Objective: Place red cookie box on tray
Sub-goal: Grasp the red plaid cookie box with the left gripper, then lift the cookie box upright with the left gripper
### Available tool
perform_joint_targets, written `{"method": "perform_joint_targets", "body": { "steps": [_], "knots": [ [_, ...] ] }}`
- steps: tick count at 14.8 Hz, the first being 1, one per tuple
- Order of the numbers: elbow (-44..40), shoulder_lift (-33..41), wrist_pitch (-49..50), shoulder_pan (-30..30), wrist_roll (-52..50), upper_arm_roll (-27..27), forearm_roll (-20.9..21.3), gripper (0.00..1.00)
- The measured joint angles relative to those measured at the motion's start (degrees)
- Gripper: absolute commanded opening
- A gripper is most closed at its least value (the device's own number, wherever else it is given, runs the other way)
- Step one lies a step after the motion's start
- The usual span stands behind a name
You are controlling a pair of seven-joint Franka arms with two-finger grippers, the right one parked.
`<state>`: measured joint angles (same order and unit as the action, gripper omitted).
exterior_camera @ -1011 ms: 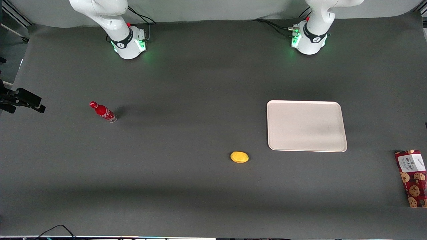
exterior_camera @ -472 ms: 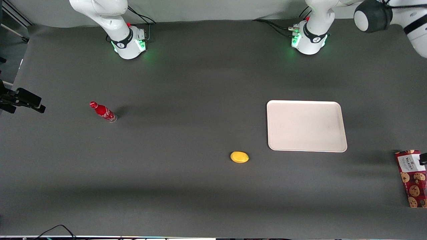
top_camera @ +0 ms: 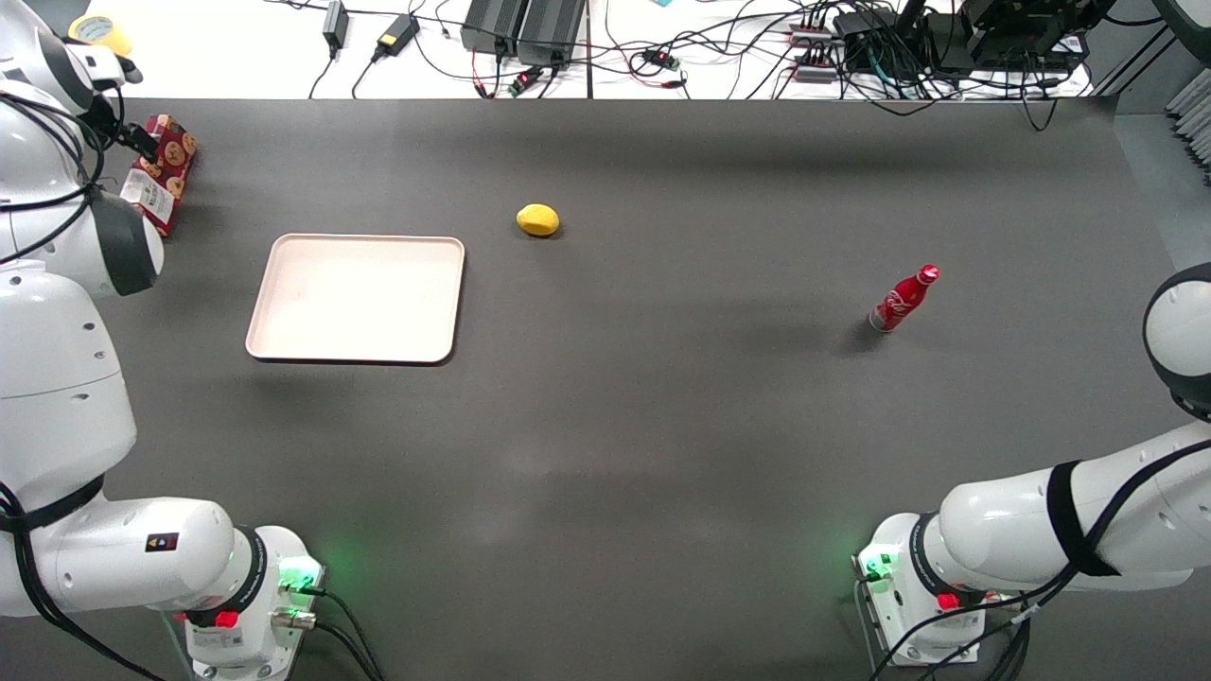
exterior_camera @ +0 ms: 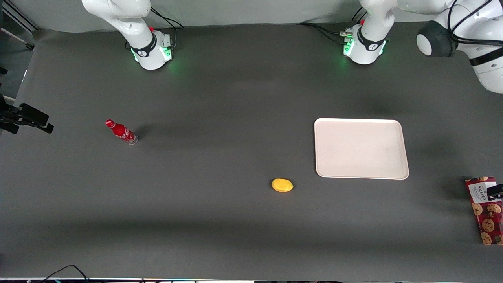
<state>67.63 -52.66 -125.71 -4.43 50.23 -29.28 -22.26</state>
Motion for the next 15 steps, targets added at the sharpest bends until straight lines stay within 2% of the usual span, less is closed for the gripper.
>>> {"method": "perform_joint_targets", "body": {
  "steps": [3, 4, 5, 6, 7, 9, 13, 15],
  "knots": [
    [0.0, -2.7, -2.9, -1.0, 3.0, 0.0, -2.4, 1.0],
    [0.0, -3.6, -3.9, -1.1, 3.9, -0.1, -4.0, 0.83],
    [0.0, -4.5, -4.6, -1.1, 4.4, -0.1, -5.4, 0.57],
    [0.0, -5.3, -5.3, -1.1, 4.6, -0.1, -6.6, 0.15],
    [0.0, -6.0, -5.9, -1.1, 4.7, -0.1, -8.3, 0.0],
    [0.0, -7.1, -6.8, -1.2, 4.8, -0.1, -11.2, 0.0],
    [-0.4, -7.5, -6.0, -1.1, 4.8, -0.2, -12.2, 0.0],
    [-1.4, -7.2, -2.4, -0.7, 4.2, -1.7, -12.4, 0.0]
  ]
}}
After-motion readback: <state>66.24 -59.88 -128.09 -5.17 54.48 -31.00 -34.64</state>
